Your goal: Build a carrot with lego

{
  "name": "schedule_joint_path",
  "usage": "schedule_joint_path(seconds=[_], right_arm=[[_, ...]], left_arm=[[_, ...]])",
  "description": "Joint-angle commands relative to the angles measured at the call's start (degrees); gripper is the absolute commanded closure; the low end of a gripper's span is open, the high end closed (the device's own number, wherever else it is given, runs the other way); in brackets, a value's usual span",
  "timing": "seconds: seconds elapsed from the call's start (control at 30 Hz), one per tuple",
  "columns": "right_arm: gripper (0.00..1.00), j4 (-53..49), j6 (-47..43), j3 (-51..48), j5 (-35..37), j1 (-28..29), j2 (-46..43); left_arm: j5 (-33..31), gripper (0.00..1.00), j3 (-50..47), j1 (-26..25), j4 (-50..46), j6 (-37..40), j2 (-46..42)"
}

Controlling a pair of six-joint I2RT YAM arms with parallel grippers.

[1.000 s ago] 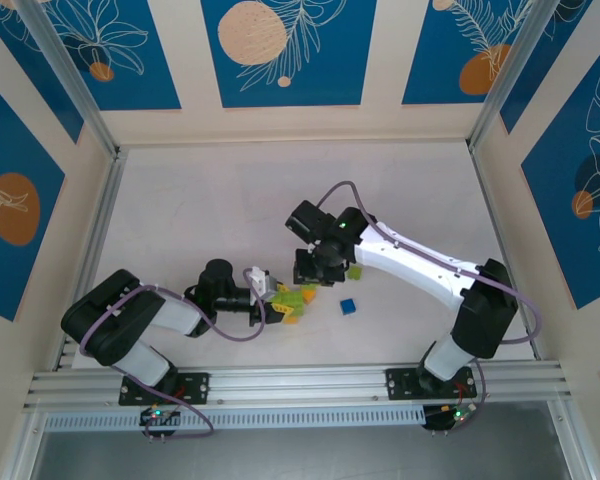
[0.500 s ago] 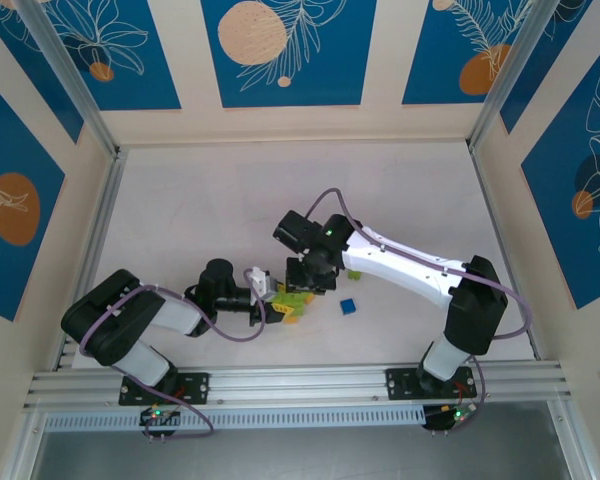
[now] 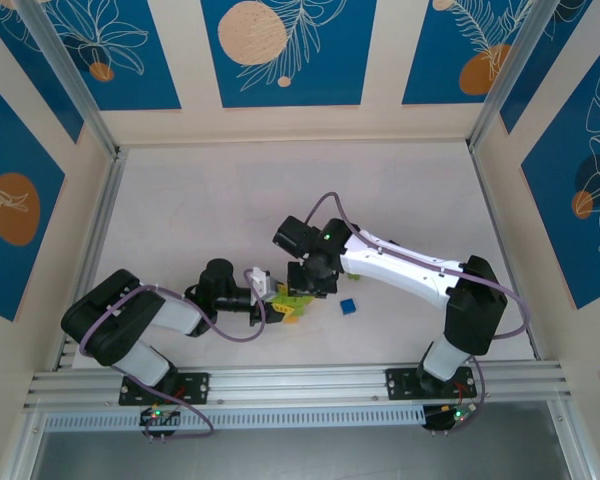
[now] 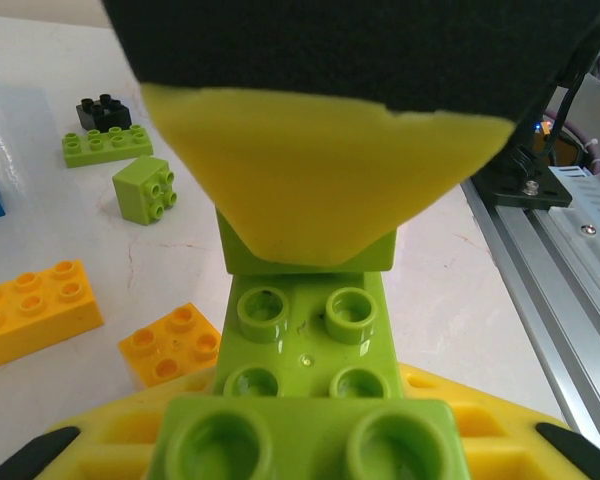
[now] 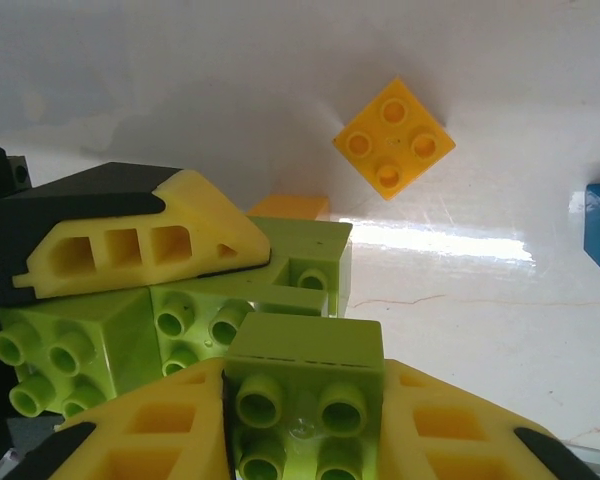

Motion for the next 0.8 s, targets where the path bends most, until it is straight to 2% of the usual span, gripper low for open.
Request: schedule_joint_path(seconds=[0.0,0.77], right_arm=[[0.75,-0.6,1.0,-1.3,0.2,0.5,1.2],[0.74,-2.1,-1.7,1.1,-0.1,1.4,4.5]], left_arm=[[-0.8,0.62,0.7,-0.4,-2.4,1.6,1.2],[-1.2,0.63,1.0,-0.6,-3.1,1.9,1.4]])
